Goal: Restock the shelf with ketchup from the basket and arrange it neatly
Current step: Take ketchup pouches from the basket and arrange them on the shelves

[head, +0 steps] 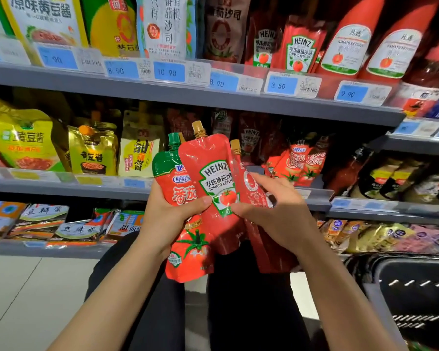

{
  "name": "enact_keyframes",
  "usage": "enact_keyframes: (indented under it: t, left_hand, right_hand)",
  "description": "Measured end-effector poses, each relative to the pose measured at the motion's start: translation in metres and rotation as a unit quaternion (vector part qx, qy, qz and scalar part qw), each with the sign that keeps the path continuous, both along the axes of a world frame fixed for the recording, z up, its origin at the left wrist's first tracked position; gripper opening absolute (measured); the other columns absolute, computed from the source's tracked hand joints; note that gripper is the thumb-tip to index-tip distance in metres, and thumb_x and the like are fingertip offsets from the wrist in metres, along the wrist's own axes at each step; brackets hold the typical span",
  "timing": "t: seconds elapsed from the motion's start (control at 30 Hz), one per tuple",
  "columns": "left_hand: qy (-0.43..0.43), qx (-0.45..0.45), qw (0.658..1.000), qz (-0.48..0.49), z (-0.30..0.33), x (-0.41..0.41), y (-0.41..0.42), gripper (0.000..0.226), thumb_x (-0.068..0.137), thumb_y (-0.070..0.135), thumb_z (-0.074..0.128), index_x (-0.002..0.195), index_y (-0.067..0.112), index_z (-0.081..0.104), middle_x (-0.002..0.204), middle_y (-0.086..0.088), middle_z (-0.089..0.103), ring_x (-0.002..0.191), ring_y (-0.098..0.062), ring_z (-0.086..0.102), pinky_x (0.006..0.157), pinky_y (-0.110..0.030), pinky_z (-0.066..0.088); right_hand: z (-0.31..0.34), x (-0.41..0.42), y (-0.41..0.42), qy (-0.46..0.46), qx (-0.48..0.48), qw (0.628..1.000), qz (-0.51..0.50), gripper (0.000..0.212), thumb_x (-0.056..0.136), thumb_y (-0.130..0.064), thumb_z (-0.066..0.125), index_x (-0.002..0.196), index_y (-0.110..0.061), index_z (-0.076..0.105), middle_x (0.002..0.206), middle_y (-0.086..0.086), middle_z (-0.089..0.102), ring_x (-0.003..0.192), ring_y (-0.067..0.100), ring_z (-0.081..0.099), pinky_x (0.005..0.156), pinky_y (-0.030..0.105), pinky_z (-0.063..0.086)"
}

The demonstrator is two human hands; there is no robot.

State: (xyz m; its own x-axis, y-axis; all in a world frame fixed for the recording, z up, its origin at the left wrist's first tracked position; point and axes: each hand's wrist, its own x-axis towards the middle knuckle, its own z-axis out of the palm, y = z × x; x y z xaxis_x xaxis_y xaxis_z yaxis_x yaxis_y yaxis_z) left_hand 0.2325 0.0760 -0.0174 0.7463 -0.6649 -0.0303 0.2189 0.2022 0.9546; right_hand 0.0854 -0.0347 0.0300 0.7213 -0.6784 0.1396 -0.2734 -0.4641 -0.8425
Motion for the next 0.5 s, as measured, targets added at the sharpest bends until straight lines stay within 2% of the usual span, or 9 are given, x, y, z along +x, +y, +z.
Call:
enact_keyframes:
  t: [0.07, 0.13, 0.2, 0.27, 0.37, 0.43, 0.5]
  left_hand:
    - [-0.004, -0.004, 1.000, 0.008, -0.001, 0.001, 0.000, 0.060, 0.060, -0.002, 0.079, 0.107, 0.025, 0.053, 0.101, -0.004, 0.072, 0.092, -0.023, 0.071, 0.075, -0.042, 0.059]
    - [-0.011, -0.011, 1.000, 0.023, -0.002, 0.002, 0.001, 0.062, 0.057, 0.003, 0.080, 0.109, 0.023, 0.052, 0.101, -0.003, 0.073, 0.091, -0.023, 0.071, 0.074, -0.042, 0.058]
    - [-0.018, -0.023, 0.999, 0.037, -0.001, 0.002, 0.003, 0.061, 0.059, 0.003, 0.079, 0.111, 0.022, 0.052, 0.098, 0.001, 0.073, 0.090, -0.022, 0.072, 0.071, -0.039, 0.059]
    - [-0.025, -0.033, 0.998, 0.050, -0.001, 0.004, 0.003, 0.056, 0.064, -0.003, 0.077, 0.107, 0.024, 0.053, 0.096, 0.003, 0.074, 0.090, -0.021, 0.071, 0.072, -0.038, 0.060]
    - [-0.045, -0.033, 0.996, 0.064, -0.004, 0.006, 0.001, 0.056, 0.068, -0.007, 0.076, 0.104, 0.028, 0.051, 0.098, 0.003, 0.073, 0.091, -0.020, 0.071, 0.079, -0.043, 0.058]
    - [-0.060, -0.029, 0.995, 0.069, -0.006, 0.008, 0.000, 0.065, 0.063, -0.005, 0.081, 0.107, 0.029, 0.048, 0.104, 0.002, 0.070, 0.094, -0.019, 0.070, 0.080, -0.042, 0.057]
    - [-0.074, -0.024, 0.994, 0.070, -0.008, 0.010, -0.001, 0.075, 0.060, -0.005, 0.083, 0.114, 0.030, 0.044, 0.108, 0.002, 0.068, 0.094, -0.015, 0.069, 0.079, -0.037, 0.058]
  right_hand:
    - [0.001, -0.003, -0.010, -0.054, 0.047, 0.997, -0.002, 0.036, 0.076, -0.013, 0.073, 0.086, -0.046, 0.064, 0.096, -0.010, 0.070, 0.085, -0.002, 0.064, 0.075, 0.015, 0.052]
    - [0.000, -0.010, -0.021, -0.118, 0.115, 0.986, -0.013, 0.036, 0.077, 0.000, 0.066, 0.092, -0.032, 0.068, 0.086, -0.005, 0.074, 0.078, 0.010, 0.069, 0.071, 0.030, 0.056]
    - [-0.006, -0.016, -0.030, -0.191, 0.198, 0.961, -0.029, 0.034, 0.075, -0.002, 0.064, 0.102, -0.022, 0.067, 0.091, 0.002, 0.074, 0.083, 0.019, 0.070, 0.077, 0.037, 0.055]
    - [-0.013, -0.020, -0.033, -0.247, 0.259, 0.934, -0.022, 0.034, 0.076, -0.007, 0.059, 0.106, -0.023, 0.066, 0.102, 0.008, 0.072, 0.093, 0.028, 0.068, 0.084, 0.045, 0.054]
    - [-0.024, -0.021, -0.030, -0.249, 0.289, 0.924, -0.017, 0.034, 0.090, -0.006, 0.052, 0.120, -0.023, 0.057, 0.116, 0.006, 0.068, 0.106, 0.028, 0.065, 0.089, 0.045, 0.054]
    - [-0.035, -0.021, -0.028, -0.248, 0.314, 0.916, -0.038, 0.032, 0.096, -0.010, 0.046, 0.123, -0.026, 0.053, 0.114, 0.002, 0.068, 0.105, 0.024, 0.066, 0.086, 0.043, 0.055]
    - [-0.053, -0.022, -0.025, -0.237, 0.301, 0.921, -0.074, 0.037, 0.095, -0.014, 0.052, 0.130, -0.026, 0.047, 0.113, 0.001, 0.069, 0.104, 0.022, 0.066, 0.086, 0.043, 0.055]
